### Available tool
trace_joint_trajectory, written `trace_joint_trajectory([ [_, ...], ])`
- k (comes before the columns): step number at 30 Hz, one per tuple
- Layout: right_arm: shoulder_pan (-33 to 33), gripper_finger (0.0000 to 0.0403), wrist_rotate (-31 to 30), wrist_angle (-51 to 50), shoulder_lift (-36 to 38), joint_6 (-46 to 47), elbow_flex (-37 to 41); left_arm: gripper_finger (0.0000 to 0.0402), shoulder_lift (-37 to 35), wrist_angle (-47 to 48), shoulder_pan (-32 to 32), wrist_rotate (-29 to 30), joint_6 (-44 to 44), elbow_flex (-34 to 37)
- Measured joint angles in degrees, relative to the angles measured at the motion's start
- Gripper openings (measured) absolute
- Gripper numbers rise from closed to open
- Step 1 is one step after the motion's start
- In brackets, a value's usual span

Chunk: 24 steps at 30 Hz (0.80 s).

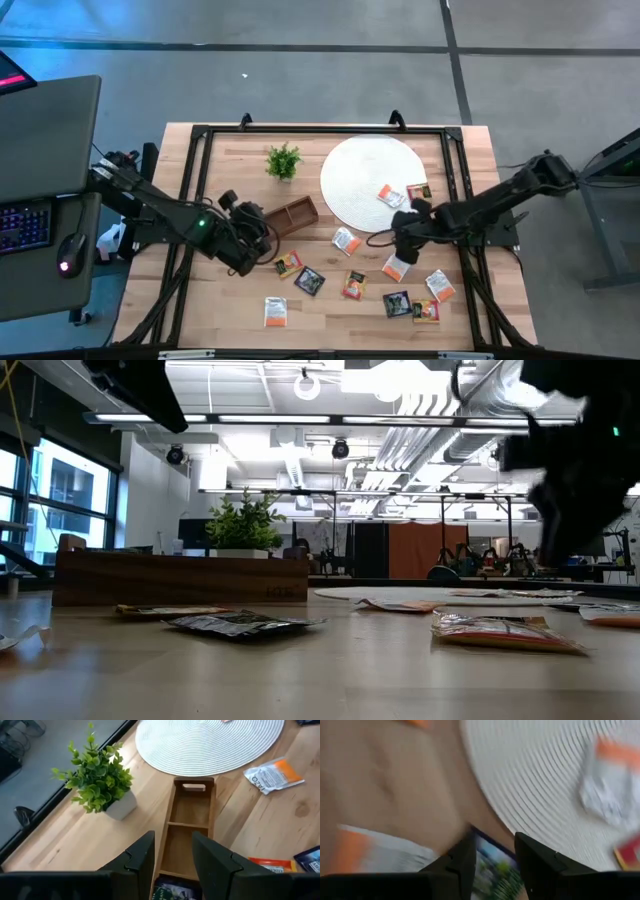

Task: Pick & Place Tea
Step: Put the purple tea bag into the left section of the wooden organizer

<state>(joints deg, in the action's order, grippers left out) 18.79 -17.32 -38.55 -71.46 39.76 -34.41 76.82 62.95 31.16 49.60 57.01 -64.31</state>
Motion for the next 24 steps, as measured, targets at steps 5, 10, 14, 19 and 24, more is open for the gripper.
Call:
trace_joint_trajectory([
  [5, -1.8, 0.0149, 4.1, -4.2, 0.0, 7.4, 2.0, 0.0127, 0.0, 0.1, 0.0, 0.4, 0.3, 0.0],
  [10, -1.9, 0.015, 9.0, -3.3, 0.0, 14.3, 2.4, 0.0127, 0.0, 0.1, 0.0, 0.4, 0.3, 0.0],
  [14, -1.3, 0.015, 7.3, -3.6, -0.6, 15.1, 2.4, 0.0127, 0.0, 0.1, 0.0, 0.4, 0.3, 0.0],
  [19, -1.0, 0.0149, 7.7, -3.6, -5.1, 15.2, 2.4, 0.0127, 0.0, 0.1, 0.0, 0.4, 0.3, 0.0],
  [24, -1.0, 0.0148, 8.0, -3.0, -10.5, 15.7, 1.7, 0.0127, 0.0, 0.1, 0.0, 0.4, 0.3, 0.0],
])
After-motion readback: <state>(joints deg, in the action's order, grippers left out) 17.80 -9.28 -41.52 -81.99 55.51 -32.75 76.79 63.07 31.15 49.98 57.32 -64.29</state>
